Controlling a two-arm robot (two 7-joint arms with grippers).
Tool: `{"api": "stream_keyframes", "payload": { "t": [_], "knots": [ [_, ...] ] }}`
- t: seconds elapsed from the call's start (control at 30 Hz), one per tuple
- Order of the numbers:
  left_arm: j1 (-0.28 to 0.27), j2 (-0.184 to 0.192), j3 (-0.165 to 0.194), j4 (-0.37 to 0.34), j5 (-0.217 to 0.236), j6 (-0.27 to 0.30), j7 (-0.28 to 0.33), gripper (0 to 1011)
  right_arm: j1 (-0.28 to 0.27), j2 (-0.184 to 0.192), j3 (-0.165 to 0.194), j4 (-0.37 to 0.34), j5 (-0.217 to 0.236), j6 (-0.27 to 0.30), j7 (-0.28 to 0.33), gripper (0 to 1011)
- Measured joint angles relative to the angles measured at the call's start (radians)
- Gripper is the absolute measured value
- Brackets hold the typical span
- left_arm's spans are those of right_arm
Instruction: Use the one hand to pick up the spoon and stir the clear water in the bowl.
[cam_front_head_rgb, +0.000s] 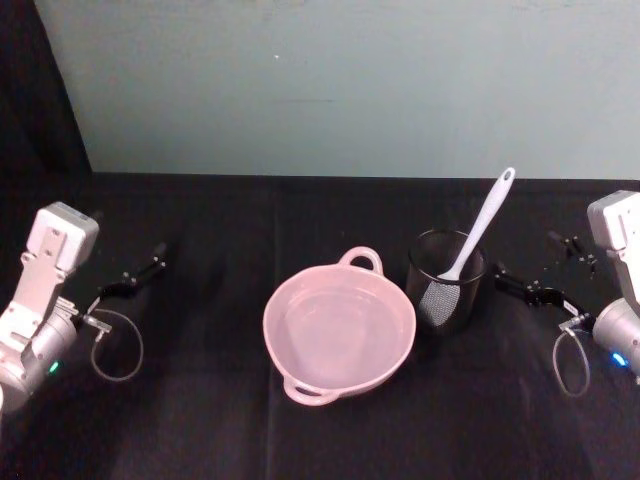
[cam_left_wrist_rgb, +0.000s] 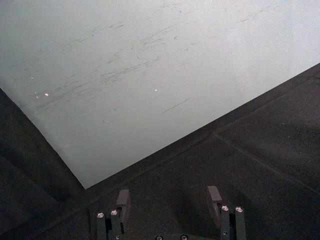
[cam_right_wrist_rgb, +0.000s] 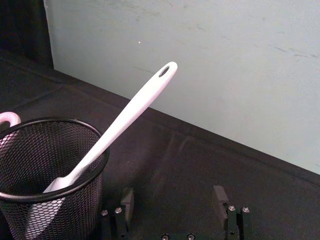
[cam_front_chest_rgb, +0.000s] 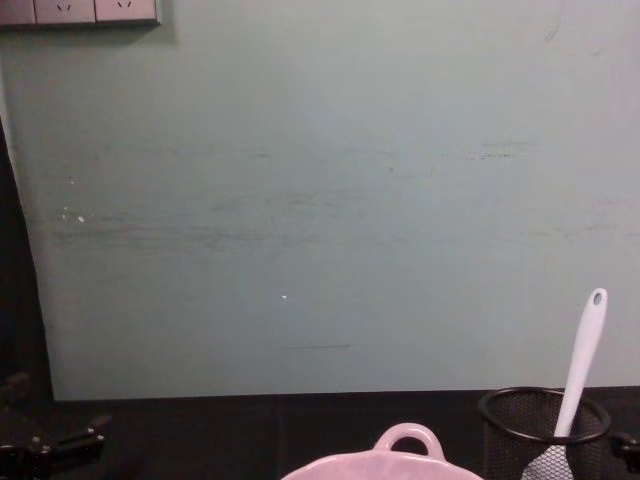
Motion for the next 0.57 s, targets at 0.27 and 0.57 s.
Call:
{"api": "stream_keyframes", "payload": {
  "t": [0.27,0.57],
  "knots": [
    [0.000,0.000,0.000,0.000,0.000,0.000,0.000,1005,0.000,0.000,0.000,0.000,0.000,0.000,0.000,1002],
    [0.000,0.000,0.000,0.000,0.000,0.000,0.000,1005,0.000,0.000,0.000,0.000,0.000,0.000,0.000,1003]
  ]
}}
